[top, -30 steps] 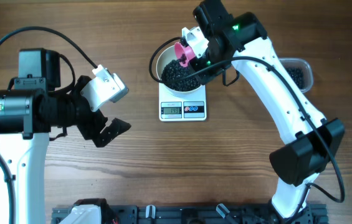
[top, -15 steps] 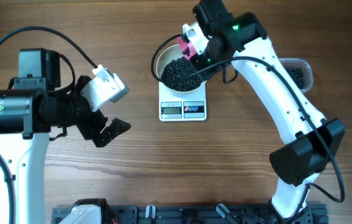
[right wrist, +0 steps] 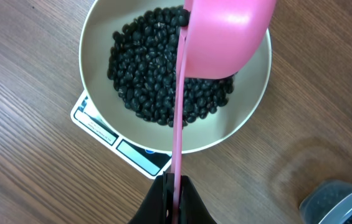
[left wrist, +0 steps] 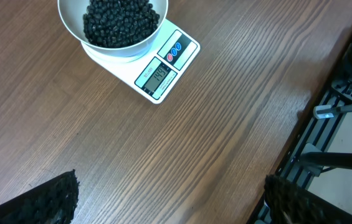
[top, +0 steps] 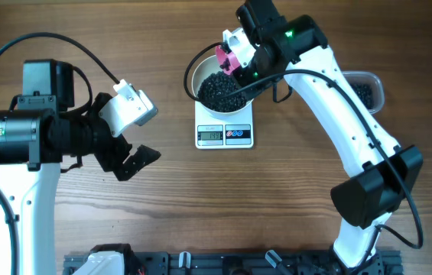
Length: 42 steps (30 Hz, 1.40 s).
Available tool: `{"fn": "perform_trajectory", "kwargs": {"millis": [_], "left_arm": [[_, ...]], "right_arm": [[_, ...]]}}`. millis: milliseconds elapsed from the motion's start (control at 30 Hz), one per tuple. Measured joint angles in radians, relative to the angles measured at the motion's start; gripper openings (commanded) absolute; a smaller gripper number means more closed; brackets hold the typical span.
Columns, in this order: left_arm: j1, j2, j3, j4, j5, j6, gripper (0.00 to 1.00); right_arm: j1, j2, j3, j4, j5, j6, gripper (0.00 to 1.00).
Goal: Scoop item into bowl and weigh 150g on scale
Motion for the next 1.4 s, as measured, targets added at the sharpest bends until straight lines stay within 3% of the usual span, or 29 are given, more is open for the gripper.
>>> {"fn": "perform_trajectory", "kwargs": {"millis": [600,1100,1400], "left_arm": [[0.000,0.000,0.000,0.000,0.000,0.000,1.00],[0.000,0.000,0.000,0.000,0.000,0.000,1.00],[0.000,0.000,0.000,0.000,0.000,0.000,1.00]], "right_arm": [[-0.014,0.000,0.000,-0.023,-0.010,0.029,0.04],[-0.045,0.000,0.000,-0.024,-0.164,0.066,0.04],[-0.043,0.000,0.000,-0.027,-0.130,0.090,0.04]]}}
